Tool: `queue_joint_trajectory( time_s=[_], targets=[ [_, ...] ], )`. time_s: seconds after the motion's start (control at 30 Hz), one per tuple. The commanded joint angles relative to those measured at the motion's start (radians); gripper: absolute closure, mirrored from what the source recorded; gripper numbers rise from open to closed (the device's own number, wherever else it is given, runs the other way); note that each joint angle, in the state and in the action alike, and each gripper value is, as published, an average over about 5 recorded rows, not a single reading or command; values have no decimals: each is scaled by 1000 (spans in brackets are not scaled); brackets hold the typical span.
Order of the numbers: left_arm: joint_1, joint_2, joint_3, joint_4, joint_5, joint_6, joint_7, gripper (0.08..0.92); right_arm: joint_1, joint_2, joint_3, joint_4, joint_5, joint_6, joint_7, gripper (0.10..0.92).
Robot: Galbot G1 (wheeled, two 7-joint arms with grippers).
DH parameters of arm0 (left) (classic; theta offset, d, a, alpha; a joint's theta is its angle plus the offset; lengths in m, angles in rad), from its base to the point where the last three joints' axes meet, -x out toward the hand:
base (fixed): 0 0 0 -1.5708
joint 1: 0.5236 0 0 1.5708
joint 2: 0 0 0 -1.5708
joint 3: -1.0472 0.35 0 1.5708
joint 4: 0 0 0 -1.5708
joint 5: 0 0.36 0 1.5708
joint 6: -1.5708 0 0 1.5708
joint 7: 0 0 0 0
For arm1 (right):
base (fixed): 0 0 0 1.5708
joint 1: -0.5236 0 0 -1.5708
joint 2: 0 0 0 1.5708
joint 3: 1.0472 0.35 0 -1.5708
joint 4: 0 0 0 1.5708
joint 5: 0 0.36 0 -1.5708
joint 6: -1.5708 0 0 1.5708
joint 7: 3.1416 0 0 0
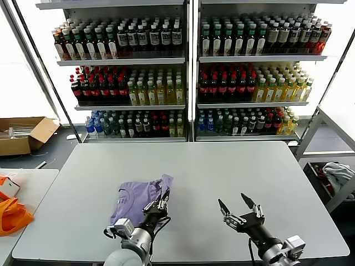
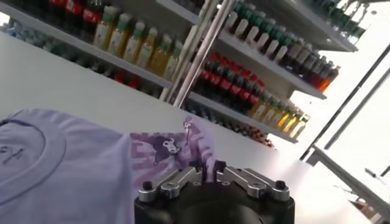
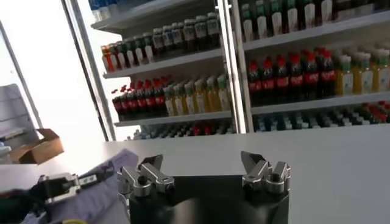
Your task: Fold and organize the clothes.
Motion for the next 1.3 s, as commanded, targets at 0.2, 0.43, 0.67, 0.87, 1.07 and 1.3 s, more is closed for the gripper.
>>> queue_joint_trajectory(
  time_s=[0.2,0.43,0.67,0.87,1.07,1.3],
  targets=[
    [44,19,-122,-100,-66,-111,43,591,285,45,-359,-160,22,-135,151,203],
    [111,43,-325,-177,-79,-106,104,391,440,147,-554,-299,10,-235,277,203],
    [182,33,-408,-207,-101,-105,117,209,478,175,-570,-379,5,-305,379,203],
    [212,13,-417,-203,-98,-105,131,178,462,140,-541,-365,4,-298,373,203],
    [209,-3,-414,-211,-95,-91,128,177,452,141,-550,-349,-1,-256,317,301],
    [209,-5,-422,-207,-95,-86,122,177,438,113,-508,-343,-30,-236,205,501]
  ],
)
